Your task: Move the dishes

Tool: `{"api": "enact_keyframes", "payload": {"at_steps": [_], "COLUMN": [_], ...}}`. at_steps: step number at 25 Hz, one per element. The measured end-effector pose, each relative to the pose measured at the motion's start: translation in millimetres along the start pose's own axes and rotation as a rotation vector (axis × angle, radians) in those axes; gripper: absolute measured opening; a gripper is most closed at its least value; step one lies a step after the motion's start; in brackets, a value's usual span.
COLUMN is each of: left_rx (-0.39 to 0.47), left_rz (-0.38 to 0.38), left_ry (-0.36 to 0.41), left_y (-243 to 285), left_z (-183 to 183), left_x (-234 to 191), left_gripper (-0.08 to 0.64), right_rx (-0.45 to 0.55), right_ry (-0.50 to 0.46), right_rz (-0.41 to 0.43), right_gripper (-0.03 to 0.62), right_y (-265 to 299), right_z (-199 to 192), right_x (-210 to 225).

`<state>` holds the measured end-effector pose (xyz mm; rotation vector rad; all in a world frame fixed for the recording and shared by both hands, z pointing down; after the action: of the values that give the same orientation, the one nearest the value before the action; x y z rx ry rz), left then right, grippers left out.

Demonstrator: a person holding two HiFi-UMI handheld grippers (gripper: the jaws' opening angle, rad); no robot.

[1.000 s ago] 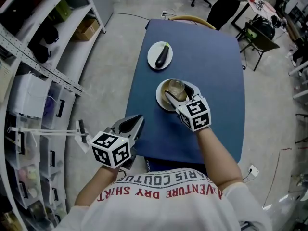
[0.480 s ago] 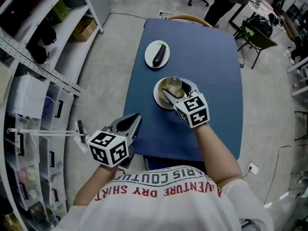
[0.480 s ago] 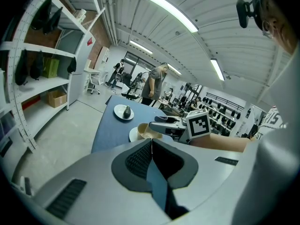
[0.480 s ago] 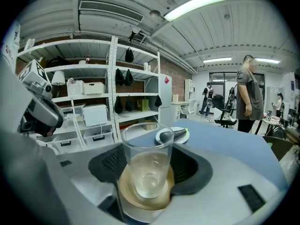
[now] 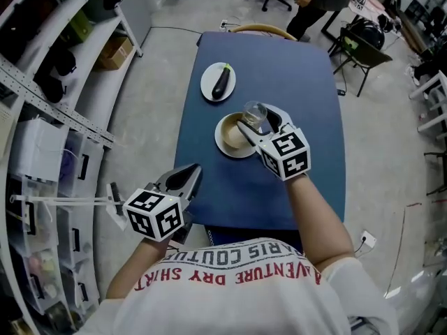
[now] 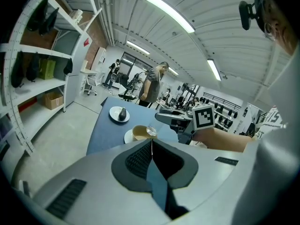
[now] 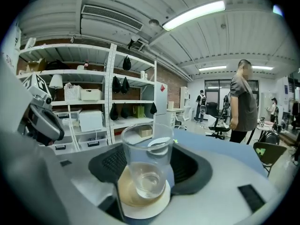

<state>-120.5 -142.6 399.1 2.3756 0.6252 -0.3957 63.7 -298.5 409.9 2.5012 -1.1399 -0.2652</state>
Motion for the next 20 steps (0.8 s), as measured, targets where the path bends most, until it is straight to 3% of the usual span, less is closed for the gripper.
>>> {"api": "enact_keyframes", "payload": {"at_steps": [8,20], "left_rx": [-0.002,-0.047], "left_rz": [-0.029,-0.067], "left_ry": [0.024,0.041], "left_y": [6,25], "left_z": [5,-2], "left_x": [9,23], "left_gripper": [0.029,0.029], "right_rx": [0.001,-0.066], "right_ry": [0.020,0.120], "right_rz": [-0.104,-0.217], "right_gripper": [0.285,0.285], "right_y": [-33,-62], "right_z": [-3,-58], "right_x": [33,71]}}
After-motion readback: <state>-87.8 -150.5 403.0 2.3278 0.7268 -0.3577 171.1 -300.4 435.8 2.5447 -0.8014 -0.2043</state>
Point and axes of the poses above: the fingertips, and each gripper's own axes: y forward along the fingers, x to its right, z out of its top, the point moved 7 cm from there along -y, backward along the fingers, and after that the axes turned 3 degrees about -x, right-handed, at the moved point
